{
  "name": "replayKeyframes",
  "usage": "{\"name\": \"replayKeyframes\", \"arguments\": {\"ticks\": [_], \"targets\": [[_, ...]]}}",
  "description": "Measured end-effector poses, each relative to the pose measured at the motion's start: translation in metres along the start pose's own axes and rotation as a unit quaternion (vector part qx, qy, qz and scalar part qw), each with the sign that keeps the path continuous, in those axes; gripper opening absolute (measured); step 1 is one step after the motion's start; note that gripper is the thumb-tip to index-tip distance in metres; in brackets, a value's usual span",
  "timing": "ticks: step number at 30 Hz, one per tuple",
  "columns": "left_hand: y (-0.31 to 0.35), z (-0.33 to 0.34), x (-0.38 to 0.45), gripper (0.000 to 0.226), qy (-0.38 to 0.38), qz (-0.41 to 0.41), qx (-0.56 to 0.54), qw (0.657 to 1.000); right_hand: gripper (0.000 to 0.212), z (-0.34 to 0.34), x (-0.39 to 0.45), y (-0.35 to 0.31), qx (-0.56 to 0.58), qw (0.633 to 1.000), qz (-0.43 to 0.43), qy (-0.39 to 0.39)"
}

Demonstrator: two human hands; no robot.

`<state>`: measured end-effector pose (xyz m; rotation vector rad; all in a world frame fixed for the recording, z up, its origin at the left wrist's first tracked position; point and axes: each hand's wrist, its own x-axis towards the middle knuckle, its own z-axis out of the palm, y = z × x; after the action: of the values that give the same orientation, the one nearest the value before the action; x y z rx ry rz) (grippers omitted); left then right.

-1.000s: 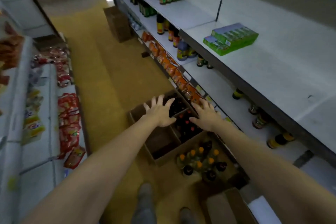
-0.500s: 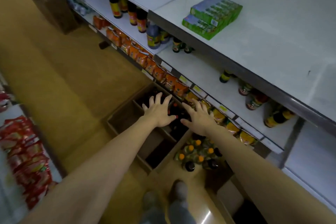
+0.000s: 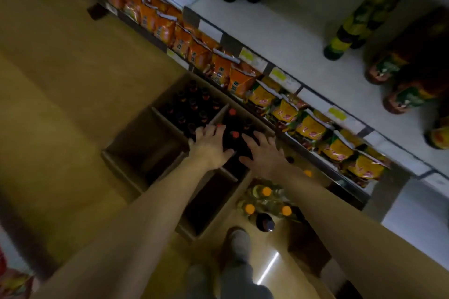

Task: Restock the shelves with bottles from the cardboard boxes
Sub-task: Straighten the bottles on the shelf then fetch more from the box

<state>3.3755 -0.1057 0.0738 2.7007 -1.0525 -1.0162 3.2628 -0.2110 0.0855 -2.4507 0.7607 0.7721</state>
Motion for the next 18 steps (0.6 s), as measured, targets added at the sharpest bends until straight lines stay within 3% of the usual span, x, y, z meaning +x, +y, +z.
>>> {"name": "replayKeyframes", "arguments": {"ticks": [3, 12, 18], "targets": [[-0.01, 0.044, 0.041, 0.071, -0.02, 0.008, -0.002, 1.0, 0.068, 0.036, 0.045, 0.023, -0.024, 1.0, 0.01, -0.01], [-0.02, 0.147, 0.177, 0.074, 0.031, 0.03, -0.023, 0.999, 0.066, 0.108, 0.168, 0.091, -0.087, 0.995, 0.04, 0.031], [-0.01, 0.167, 0.243, 0.061, 0.035, 0.077, 0.083, 0.993, 0.045, 0.13, 0.216, 0.115, -0.126, 0.99, 0.001, 0.067]]}}
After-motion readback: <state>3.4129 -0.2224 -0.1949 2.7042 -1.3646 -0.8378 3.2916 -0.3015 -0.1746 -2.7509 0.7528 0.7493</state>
